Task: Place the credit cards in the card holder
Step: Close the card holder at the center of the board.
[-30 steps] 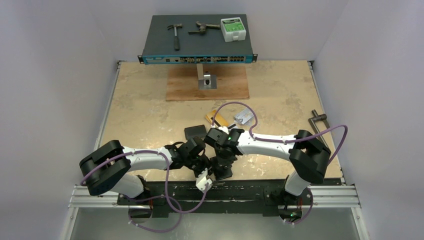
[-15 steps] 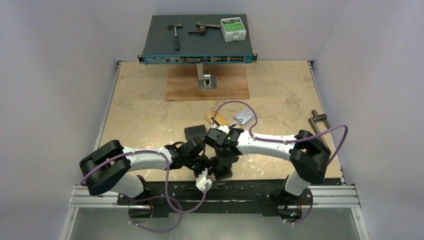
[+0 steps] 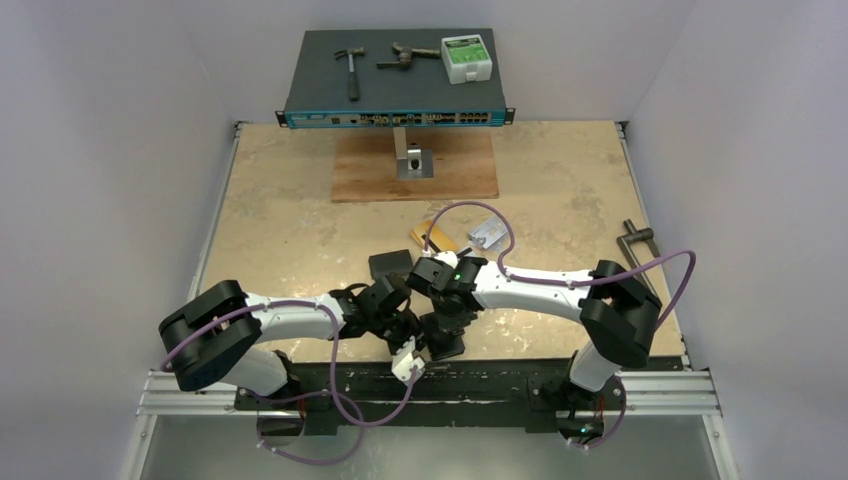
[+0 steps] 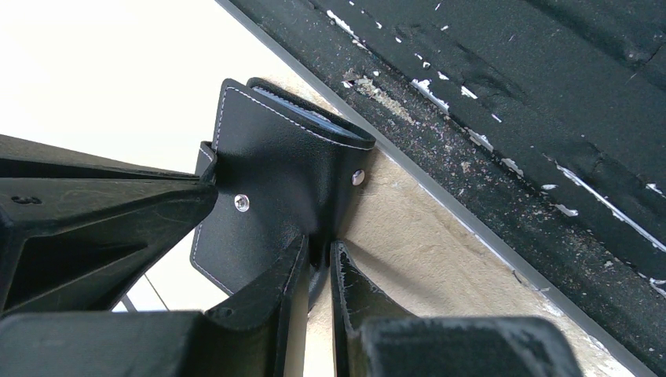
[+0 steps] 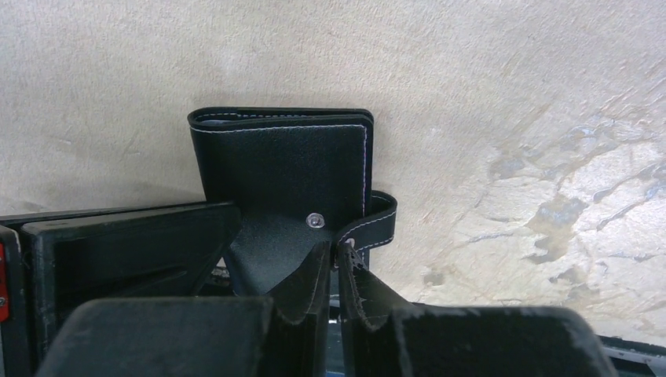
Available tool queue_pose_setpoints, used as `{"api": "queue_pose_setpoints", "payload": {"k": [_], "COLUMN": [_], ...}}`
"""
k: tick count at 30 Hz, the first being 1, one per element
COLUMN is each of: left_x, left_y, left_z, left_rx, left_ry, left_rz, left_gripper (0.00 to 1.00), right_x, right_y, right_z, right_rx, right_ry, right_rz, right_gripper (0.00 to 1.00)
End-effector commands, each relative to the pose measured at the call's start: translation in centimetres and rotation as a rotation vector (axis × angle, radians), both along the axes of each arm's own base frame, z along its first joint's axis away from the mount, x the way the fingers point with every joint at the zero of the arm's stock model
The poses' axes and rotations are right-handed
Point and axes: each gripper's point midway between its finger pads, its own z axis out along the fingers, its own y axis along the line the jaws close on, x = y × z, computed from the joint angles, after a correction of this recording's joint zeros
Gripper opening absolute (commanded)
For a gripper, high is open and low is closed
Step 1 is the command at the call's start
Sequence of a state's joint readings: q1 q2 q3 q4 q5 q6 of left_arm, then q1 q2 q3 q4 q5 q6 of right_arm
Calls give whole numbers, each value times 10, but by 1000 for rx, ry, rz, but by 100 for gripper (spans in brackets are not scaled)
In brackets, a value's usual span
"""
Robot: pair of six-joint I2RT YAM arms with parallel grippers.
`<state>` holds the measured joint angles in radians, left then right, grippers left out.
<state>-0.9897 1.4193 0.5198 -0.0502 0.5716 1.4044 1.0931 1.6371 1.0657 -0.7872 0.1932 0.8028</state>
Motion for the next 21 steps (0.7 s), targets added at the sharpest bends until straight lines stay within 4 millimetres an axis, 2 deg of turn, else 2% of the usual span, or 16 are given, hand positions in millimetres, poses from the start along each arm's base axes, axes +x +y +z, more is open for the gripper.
{"api": "queue_pose_setpoints", "payload": {"k": [1, 2, 5, 7, 14, 21], "left_x": [-14, -15, -15, -15, -14, -14], "left_y": [17, 17, 17, 17, 17, 17], "left_z": [-13, -13, -13, -13, -13, -13], "left_rx": [88, 90, 90, 90, 92, 93], "left_ry": [94, 95, 96, 96, 96, 97], "left_rz": [23, 23, 23, 23, 25, 26], "left_gripper": [12, 12, 12, 12, 12, 12], "right_x": [9, 12, 13, 11, 4, 1], "right_y": [2, 0, -1, -1, 6, 2], "right_z": [12, 13, 14, 14, 8, 5], "right_rx": [-1, -13, -47, -57, -63, -84], "right_ry": [-49, -62, -70, -72, -61, -49], "right_rz": [-31, -29, 0, 14, 37, 42], "right_gripper": [5, 6, 22, 27, 28, 24]}}
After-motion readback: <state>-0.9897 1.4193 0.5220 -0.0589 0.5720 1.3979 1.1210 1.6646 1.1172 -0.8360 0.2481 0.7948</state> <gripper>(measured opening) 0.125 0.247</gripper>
